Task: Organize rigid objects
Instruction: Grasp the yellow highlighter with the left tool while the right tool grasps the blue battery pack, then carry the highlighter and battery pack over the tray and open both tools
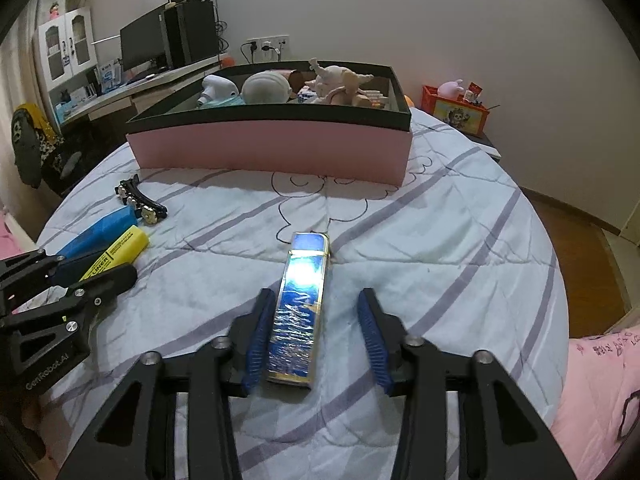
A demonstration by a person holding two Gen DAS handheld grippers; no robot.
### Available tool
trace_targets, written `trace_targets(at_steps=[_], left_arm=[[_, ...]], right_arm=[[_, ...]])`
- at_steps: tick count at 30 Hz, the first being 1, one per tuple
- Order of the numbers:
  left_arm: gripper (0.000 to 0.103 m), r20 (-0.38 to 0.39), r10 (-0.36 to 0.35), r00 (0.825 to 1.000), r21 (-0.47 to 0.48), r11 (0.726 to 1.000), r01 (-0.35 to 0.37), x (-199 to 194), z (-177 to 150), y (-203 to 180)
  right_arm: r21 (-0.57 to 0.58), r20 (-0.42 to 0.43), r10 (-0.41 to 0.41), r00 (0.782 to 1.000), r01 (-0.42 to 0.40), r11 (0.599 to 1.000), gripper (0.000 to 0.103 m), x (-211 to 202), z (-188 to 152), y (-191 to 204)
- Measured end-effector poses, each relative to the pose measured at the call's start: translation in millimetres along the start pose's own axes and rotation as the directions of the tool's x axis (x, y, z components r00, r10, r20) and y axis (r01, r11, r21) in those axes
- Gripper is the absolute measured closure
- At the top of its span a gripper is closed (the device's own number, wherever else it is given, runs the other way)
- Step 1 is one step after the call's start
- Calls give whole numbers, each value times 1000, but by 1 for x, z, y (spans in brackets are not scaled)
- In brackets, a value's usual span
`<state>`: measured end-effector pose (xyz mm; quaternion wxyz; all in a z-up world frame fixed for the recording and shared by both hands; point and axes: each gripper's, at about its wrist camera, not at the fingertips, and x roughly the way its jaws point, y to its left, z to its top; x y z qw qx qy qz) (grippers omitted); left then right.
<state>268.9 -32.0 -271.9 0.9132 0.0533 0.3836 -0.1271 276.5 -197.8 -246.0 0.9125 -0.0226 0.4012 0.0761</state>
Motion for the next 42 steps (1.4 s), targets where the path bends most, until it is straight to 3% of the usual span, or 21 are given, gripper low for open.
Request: trace_targets(at_steps=[2,9,13,18,21,25,27,32,42], left_arm=[[77,15,-3,1000,-10,1000,3,-3,-1,1],[77,33,-15,999,-26,1000,16,-12,5,4],[77,87,-34,996,-37,999,37,-28,14,6],[77,175,-3,985,-32,999,8,-56,34,4],[77,251,19,968,-28,1000,-12,-78,51,1],[77,361,54,931,-29,998,-47,-111,69,-1],[77,423,70,903,-45,997,-57,-127,76,0],[77,500,89,862,-31,996,-84,-149,90,-3],[77,545,120,830,-18,991,-131,-160,115,4]], right_arm=[[12,7,12,1000,-13,1000,82,-2,-2,-2],[72,94,64,993,-71,995,82,-21,-5,-8],[69,150,93,984,-104,992,82,-40,3,-3],[35,233,95,968,-106,994,82,-69,20,10],[4,292,90,952,-96,995,82,-92,35,22],[-24,369,67,927,-63,998,82,-118,51,33],[-21,416,66,907,-63,998,82,-131,59,35],[-41,467,64,882,-51,998,82,-149,77,42],[-80,513,78,855,-43,996,82,-159,98,57]])
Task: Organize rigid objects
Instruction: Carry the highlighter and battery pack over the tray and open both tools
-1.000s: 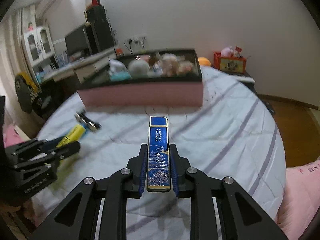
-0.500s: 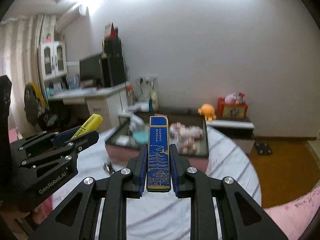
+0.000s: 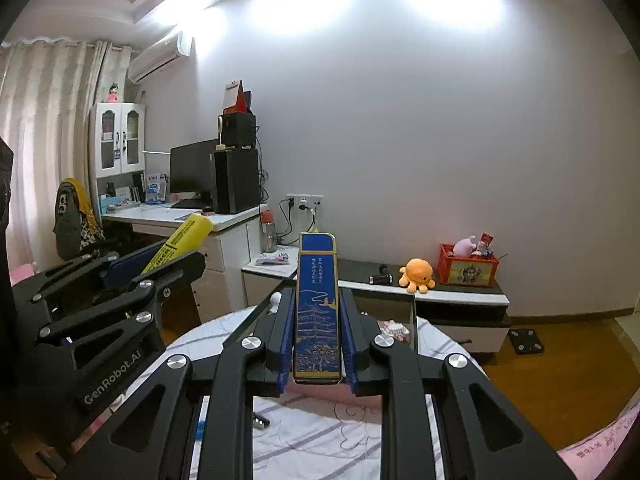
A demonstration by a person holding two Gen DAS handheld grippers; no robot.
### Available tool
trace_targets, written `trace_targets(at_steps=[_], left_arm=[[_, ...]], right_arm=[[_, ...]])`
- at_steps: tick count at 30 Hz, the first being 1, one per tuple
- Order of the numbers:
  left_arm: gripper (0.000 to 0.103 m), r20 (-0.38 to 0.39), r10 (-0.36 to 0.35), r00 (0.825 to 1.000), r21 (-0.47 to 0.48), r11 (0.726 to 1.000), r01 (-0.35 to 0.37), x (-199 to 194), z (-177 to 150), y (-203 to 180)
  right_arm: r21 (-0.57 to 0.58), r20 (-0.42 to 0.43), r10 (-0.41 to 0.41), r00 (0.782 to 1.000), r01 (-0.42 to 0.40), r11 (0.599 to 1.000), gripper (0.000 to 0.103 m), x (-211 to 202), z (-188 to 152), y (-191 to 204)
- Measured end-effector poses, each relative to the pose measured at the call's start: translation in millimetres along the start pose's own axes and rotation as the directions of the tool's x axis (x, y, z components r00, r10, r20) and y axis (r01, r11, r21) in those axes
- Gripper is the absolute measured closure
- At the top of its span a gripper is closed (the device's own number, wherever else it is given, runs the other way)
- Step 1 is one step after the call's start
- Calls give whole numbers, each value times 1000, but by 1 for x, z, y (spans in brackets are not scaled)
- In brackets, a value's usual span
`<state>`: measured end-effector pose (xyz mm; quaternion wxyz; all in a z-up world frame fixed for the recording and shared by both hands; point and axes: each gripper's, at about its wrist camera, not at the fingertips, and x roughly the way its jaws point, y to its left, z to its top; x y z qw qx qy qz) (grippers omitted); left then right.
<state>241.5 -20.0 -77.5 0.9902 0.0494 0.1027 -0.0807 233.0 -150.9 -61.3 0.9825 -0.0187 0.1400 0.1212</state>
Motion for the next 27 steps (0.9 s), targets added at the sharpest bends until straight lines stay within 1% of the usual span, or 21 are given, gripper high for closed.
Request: trace_targets(at_steps=[8,14,18,21,23,24,25,27], left_arm=[[77,7,14,1000,12,1000,-15,14,10,2],[77,-8,30,1000,36,999,-30,26,10,-5],[77,-35,34,999,43,999,-33,49,10,-4],[77,-90,22,996,49,999,-18,84,7,-2],[77,-136,13,991,52,999,-6,109,0,3],[77,-162,9,987,50,999,-1,122,-4,4],[77,-191,6,982,51,999,4,135,-9,4],[77,-257,1,966,48,999,12,162,-24,6]], right_arm=[[-12,6,10,1000,-10,1000,82,13,12,-1],[-17,-3,10,1000,-10,1000,82,27,17,-2],[-22,-28,9,1000,-9,1000,82,48,18,-10],[-22,-66,5,998,-6,1000,82,72,17,-17],[-19,-91,2,996,-3,1000,82,88,15,-21],[-17,-127,3,992,-5,1000,82,103,11,-25],[-14,-145,6,989,-8,1000,82,110,7,-27],[-9,-189,11,982,-13,1000,82,131,-3,-31]])
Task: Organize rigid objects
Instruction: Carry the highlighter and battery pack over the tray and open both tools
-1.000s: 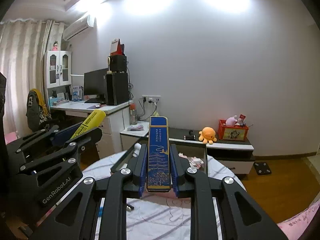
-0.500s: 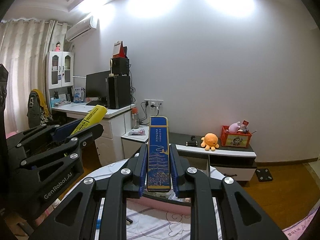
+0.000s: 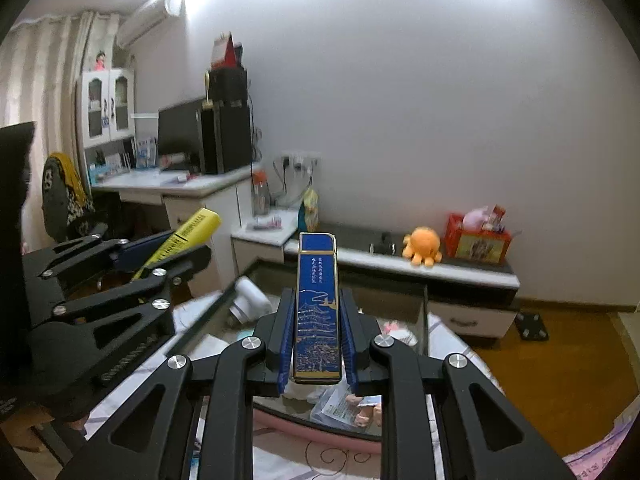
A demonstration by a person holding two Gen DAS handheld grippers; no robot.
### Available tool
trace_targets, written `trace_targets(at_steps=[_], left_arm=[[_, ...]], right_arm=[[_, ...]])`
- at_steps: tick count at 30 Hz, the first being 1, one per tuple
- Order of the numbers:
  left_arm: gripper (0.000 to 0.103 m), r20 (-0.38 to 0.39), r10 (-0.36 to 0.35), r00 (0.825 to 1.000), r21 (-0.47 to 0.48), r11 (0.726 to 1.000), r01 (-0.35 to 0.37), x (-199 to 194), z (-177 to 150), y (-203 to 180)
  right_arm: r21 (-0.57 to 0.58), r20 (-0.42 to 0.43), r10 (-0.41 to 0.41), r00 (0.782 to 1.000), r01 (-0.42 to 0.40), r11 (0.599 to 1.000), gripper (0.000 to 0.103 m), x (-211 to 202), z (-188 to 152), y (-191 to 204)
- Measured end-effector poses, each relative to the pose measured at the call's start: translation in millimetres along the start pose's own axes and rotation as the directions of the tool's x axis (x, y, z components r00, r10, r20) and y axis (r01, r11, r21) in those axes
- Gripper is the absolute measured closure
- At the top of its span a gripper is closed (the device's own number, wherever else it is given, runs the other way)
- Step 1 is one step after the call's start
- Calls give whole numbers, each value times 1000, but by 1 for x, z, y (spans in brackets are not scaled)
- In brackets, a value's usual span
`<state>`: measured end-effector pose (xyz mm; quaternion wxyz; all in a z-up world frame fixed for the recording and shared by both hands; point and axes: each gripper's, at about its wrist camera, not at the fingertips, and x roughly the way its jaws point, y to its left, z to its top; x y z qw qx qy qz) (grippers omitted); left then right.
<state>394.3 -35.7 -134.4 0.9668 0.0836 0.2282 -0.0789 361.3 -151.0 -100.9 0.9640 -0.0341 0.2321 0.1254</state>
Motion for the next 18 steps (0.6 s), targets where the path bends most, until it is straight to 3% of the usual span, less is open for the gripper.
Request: trace_targets(at_steps=[6,14,15,18], left_arm=[[77,-140,-13,990,8,1000,15,59,-25,-6],[73,-169,0,986,5,1000,1,85,-27,-4],[67,-167,-1,986,3,1000,1,83,-26,-4],[28,-133,18,991,-1,1000,-19,70,-23,-2]], right_arm=[[18,-148,9,989,-6,1000,82,65,-31,-13],[19,-185,-35,982,39,999,81,83,-47,-25],[23,-186,-32,982,37,999,81,83,-47,-26],[43,-156,-47,987,55,998,72,71,-42,-27]])
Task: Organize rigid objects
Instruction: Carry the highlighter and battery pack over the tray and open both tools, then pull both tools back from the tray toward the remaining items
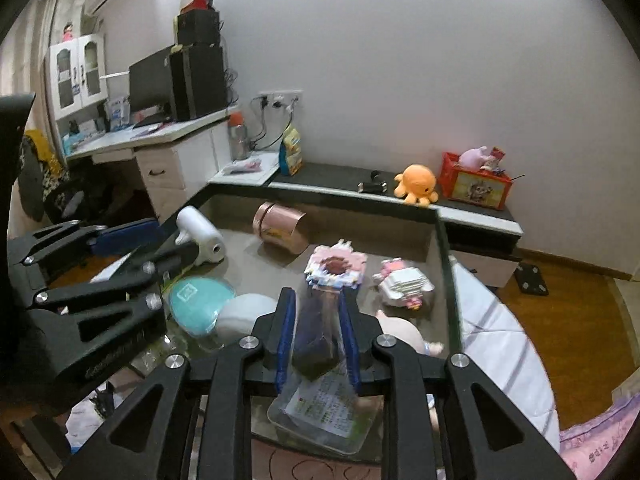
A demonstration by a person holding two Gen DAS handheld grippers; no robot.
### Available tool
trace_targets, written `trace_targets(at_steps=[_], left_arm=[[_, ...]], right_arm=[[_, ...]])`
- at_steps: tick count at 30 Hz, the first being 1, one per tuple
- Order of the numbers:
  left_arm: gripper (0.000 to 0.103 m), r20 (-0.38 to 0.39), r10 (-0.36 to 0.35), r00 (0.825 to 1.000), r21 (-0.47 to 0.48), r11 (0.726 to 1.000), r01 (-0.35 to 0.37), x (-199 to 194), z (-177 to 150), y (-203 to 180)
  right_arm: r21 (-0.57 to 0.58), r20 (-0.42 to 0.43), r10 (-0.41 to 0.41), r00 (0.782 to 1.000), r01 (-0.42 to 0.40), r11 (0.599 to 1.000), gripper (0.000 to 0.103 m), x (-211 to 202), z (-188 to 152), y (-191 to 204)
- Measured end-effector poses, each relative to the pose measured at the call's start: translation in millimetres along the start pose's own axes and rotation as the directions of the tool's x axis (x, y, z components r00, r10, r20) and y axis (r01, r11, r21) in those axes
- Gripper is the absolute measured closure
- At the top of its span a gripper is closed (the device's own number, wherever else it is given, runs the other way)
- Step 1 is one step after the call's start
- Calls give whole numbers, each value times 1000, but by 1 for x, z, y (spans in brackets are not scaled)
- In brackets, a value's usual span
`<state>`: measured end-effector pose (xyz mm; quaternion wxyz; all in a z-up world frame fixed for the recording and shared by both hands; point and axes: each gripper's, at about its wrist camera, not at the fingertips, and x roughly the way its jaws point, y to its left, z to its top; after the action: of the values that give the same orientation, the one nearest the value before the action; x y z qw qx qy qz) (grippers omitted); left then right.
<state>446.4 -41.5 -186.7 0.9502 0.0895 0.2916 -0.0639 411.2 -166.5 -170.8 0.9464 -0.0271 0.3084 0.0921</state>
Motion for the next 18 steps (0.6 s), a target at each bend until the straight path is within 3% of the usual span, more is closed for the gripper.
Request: trace_targets(at_steps=[2,6,7,13,18], left_arm=[[26,28,16,999,-10,1000,-16,-15,2,4],[12,103,25,994,-49,999,-20,-60,6,14],[10,127,29,991,-52,998,-22,-73,6,16],[1,229,42,973,-60,998,-29,-149,-2,24],[0,313,73,947,-92,995,-46,-213,-25,29]], right_arm=[[10,28,2,1000,-3,1000,44,-12,5,0],[16,102,0,995,-1,1000,31,-51,13,2],[19,123,-2,992,-1,1000,23,-64,13,3],[7,229,8,973,-10,1000,21,-134,11,18],[-20,300,27,954,-22,1000,19,-186,-4,36]])
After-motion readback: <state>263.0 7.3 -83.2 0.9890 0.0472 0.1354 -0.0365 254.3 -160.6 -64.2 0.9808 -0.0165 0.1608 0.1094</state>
